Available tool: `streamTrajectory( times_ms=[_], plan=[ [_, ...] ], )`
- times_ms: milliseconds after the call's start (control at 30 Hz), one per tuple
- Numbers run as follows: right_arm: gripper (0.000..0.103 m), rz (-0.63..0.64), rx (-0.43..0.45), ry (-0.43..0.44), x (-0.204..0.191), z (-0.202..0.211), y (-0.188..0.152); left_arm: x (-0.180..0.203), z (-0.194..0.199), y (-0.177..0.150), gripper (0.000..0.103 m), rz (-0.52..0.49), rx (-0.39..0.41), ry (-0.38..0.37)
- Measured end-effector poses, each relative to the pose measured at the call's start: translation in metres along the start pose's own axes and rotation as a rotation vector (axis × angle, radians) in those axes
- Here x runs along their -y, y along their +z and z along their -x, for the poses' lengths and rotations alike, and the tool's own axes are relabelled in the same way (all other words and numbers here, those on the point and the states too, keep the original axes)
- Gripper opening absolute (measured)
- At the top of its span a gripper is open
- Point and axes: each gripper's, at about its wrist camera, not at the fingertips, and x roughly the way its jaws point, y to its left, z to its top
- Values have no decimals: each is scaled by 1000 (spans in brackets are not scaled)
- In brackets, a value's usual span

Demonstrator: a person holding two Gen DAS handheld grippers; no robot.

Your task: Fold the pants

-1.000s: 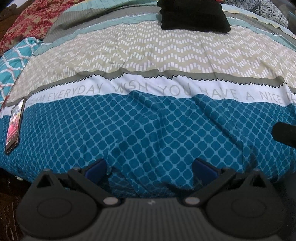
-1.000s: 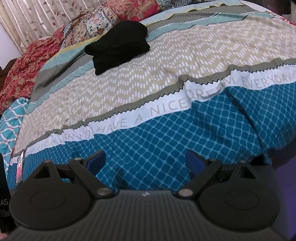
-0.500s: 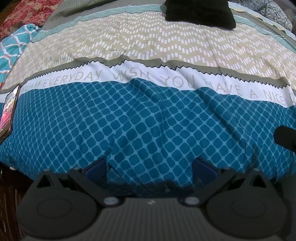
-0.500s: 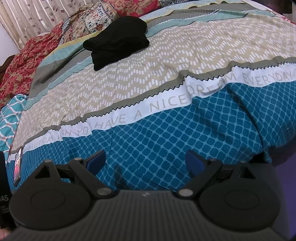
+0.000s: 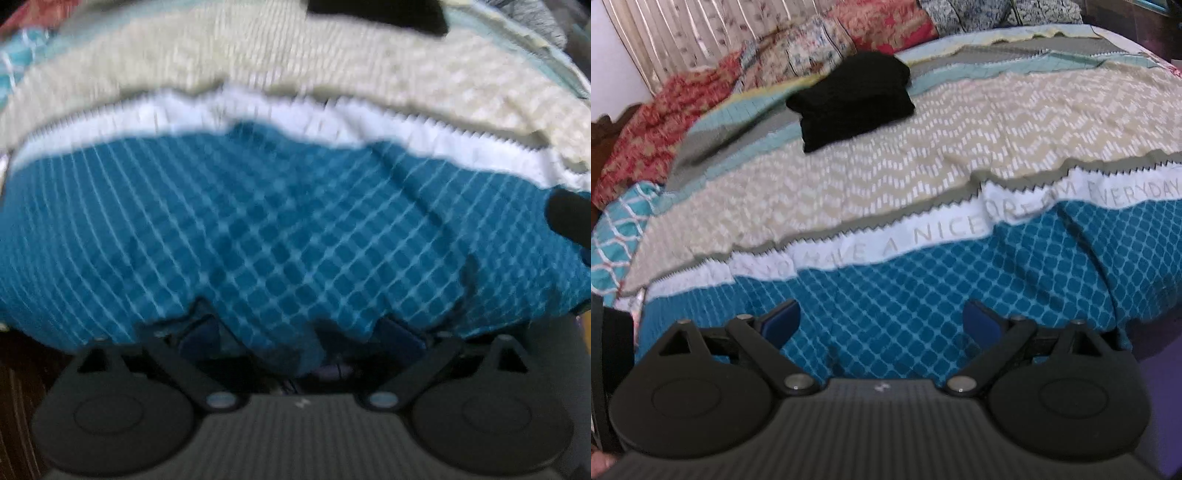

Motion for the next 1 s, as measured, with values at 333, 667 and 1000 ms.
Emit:
streamTrajectory(
  times_ms=[333, 667, 1000],
  plan=[
    [96, 16, 150, -29, 2, 25, 14, 7, 73, 6, 101, -51, 239, 53],
    [96, 66, 91, -22, -6, 16, 7, 1, 79, 5, 101, -22, 268, 117],
    [96, 72, 82, -28, -9, 14, 4, -2, 70, -1, 101, -14, 260, 149]
  ],
)
